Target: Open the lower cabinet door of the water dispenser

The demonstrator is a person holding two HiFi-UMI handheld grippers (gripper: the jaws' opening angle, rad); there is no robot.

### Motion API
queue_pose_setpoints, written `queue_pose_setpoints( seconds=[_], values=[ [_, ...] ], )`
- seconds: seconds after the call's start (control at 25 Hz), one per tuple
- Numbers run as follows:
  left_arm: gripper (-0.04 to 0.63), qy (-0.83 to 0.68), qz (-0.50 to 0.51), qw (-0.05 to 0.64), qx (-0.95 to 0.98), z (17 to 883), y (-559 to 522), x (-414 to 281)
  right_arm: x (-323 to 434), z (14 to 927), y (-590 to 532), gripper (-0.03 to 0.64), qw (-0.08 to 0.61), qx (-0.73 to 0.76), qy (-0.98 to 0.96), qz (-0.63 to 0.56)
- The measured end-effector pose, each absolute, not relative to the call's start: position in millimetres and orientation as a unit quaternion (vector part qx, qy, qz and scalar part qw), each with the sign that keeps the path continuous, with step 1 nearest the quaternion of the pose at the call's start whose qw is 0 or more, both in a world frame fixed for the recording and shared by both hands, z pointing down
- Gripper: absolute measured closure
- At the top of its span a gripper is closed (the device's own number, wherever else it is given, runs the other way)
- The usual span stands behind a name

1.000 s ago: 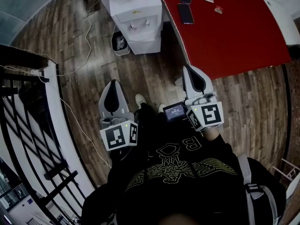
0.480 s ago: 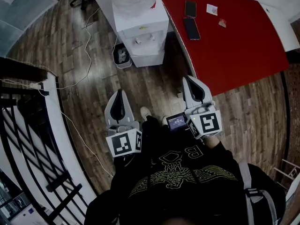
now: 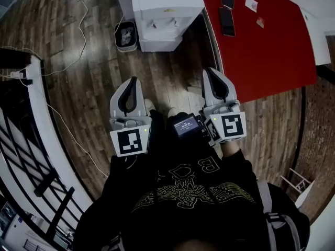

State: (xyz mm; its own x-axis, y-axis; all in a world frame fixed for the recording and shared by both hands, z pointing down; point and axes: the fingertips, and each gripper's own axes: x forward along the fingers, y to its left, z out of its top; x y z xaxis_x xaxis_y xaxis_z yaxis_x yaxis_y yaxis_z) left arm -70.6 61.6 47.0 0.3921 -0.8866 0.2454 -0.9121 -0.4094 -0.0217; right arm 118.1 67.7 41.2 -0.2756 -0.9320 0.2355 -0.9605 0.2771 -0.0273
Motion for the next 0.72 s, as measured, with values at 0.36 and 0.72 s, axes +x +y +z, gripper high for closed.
queue_pose_setpoints(
  seconds=[0.36,0.72],
  values=[
    [0.588,-0.557,0.13,0.083,0.816,100,5,-81,115,103,13,0.545,0.142,0.569,-0.805,0.091],
    [0.588,-0.574,0.145,0.105,0.799,181,-30,-76,102,197,-14,0.509,0.181,0.514,-0.826,0.148]
  ],
)
